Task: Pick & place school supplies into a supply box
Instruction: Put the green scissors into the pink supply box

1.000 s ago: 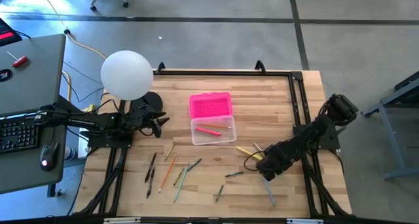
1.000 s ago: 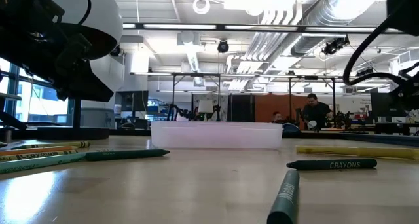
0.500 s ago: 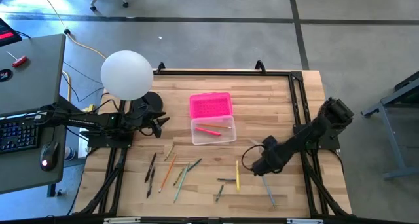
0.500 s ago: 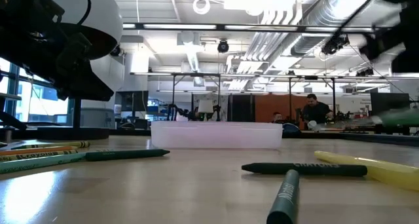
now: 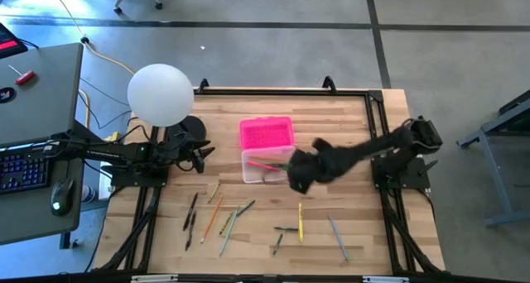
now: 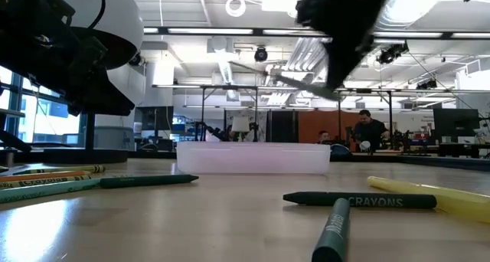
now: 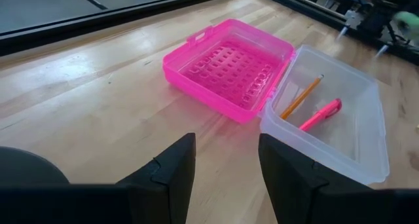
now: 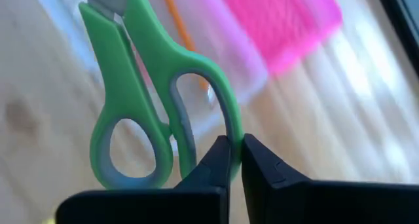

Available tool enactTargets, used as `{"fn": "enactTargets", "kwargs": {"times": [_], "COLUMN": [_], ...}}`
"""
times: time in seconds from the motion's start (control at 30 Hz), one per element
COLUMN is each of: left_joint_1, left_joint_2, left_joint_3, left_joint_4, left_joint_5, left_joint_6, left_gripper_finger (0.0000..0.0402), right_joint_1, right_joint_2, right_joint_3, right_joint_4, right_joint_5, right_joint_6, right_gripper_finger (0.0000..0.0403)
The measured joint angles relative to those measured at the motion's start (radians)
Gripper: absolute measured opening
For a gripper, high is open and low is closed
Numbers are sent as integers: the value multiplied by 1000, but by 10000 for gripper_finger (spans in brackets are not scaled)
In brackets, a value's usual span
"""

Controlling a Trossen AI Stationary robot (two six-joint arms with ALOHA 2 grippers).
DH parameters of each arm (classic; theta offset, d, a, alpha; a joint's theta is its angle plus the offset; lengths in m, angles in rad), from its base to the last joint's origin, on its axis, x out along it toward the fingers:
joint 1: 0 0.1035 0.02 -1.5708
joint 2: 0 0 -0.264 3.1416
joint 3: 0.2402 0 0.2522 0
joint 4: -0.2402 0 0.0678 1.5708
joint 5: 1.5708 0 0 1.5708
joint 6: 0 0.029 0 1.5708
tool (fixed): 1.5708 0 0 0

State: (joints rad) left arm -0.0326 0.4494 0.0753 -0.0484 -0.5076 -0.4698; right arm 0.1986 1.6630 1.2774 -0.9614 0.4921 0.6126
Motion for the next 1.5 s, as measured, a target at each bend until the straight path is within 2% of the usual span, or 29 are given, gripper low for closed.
{"fn": "enactTargets", "kwargs": {"times": [0.17, 0.3, 0.43, 0.67, 0.97, 1.3, 1.5], "left_joint_1": [0, 0, 0, 0, 0, 0, 0], "left_joint_2": [0, 0, 0, 0, 0, 0, 0], "left_joint_3": [0, 0, 0, 0, 0, 0, 0], "left_joint_4": [0, -1, -7, -6, -6, -6, -6], "left_joint_5": [0, 0, 1, 1, 0, 1, 1], "left_joint_6": [-10, -10, -10, -9, -7, -7, -7], "left_gripper_finger": [198, 198, 198, 198, 198, 198, 198], "right_joint_1": [-176, -271, -305, -299, -306, -306, -308], "right_joint_2": [0, 11, 47, 87, 92, 140, 139], "right_joint_3": [-22, -63, -117, -150, -149, -149, -149], "right_joint_4": [246, 372, 399, 406, 464, 446, 466], "right_joint_5": [-126, -215, -264, -354, -349, -343, -285], "right_joint_6": [-342, -471, -573, -638, -664, -666, -656], "right_gripper_finger": [1, 1, 1, 0, 14, 17, 24]}}
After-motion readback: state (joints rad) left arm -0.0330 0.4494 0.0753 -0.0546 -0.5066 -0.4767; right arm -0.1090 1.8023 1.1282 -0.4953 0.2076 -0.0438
